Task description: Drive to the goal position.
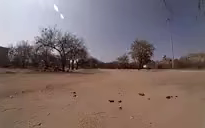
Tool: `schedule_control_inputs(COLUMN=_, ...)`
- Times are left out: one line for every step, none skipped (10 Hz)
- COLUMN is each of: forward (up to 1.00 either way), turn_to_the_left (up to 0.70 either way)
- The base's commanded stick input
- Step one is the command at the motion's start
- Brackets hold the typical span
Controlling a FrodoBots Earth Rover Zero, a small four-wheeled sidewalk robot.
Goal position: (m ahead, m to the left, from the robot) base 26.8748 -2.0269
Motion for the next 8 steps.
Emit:
schedule_control_inputs(forward=0.96, turn_to_the_left=0.13)
schedule_control_inputs(forward=1.00, turn_to_the_left=0.14)
schedule_control_inputs(forward=1.00, turn_to_the_left=0.14)
schedule_control_inputs(forward=1.00, turn_to_the_left=0.14)
schedule_control_inputs(forward=1.00, turn_to_the_left=0.14)
schedule_control_inputs(forward=1.00, turn_to_the_left=0.14)
schedule_control_inputs(forward=1.00, turn_to_the_left=0.14)
schedule_control_inputs(forward=1.00, turn_to_the_left=0.14)
